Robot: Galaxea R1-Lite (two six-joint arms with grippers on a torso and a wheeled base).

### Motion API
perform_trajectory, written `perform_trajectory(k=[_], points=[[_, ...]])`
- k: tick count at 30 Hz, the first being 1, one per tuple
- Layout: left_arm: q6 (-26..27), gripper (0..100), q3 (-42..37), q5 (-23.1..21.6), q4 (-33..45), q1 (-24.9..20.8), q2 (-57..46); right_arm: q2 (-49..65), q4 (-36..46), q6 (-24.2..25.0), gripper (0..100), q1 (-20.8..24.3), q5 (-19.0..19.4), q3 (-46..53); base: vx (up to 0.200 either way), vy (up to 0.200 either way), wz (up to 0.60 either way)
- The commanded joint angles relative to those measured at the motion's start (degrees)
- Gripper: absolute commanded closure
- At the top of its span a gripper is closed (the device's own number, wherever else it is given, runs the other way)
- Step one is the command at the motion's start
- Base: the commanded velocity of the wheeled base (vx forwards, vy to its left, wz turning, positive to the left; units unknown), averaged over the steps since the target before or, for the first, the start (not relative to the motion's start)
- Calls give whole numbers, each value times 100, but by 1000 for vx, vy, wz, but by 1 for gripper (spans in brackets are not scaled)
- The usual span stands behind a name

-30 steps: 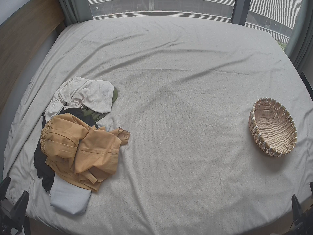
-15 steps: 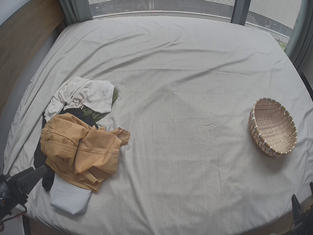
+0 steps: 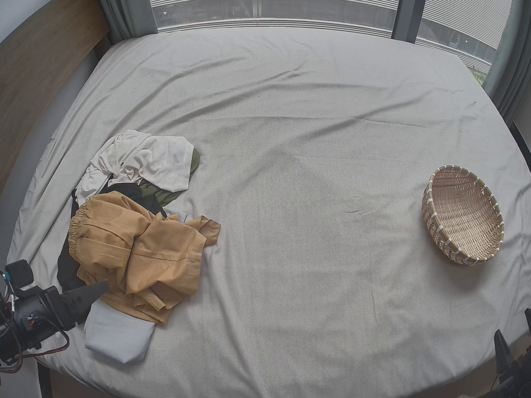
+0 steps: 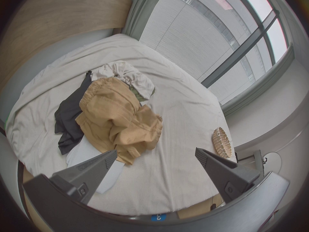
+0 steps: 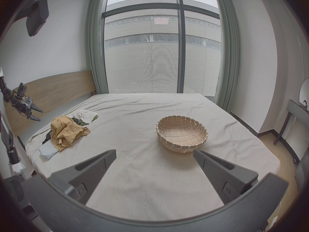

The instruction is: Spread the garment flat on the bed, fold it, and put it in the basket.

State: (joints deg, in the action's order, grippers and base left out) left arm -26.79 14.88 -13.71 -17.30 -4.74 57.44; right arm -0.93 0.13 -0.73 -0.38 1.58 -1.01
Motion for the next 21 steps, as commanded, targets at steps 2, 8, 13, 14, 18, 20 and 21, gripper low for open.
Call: perform_trajectory(k=[2, 8, 13, 14, 18, 20, 21], points=[[-1, 0, -100, -8, -177, 114, 593, 75, 13, -41, 0, 11, 35, 101, 0, 0, 0], [8, 0, -337, -52, -564, 167, 971, 66, 31, -41, 0, 20, 44, 101, 0, 0, 0], [8, 0, -381, -96, -740, 167, 1366, 49, 31, -41, 0, 20, 44, 101, 0, 0, 0], [8, 0, -390, -123, -766, 167, 1419, 49, 31, -41, 0, 20, 44, 101, 0, 0, 0], [8, 0, -434, -193, -837, 158, 1683, 40, 31, -41, 0, 29, 44, 101, 0, 0, 0], [8, 0, -451, -219, -951, 140, 2060, 40, 31, -41, 0, 29, 44, 101, 0, 0, 0], [8, 0, -460, -219, -1047, 140, 2184, 40, 22, -41, 0, 29, 44, 101, 0, 0, 0]])
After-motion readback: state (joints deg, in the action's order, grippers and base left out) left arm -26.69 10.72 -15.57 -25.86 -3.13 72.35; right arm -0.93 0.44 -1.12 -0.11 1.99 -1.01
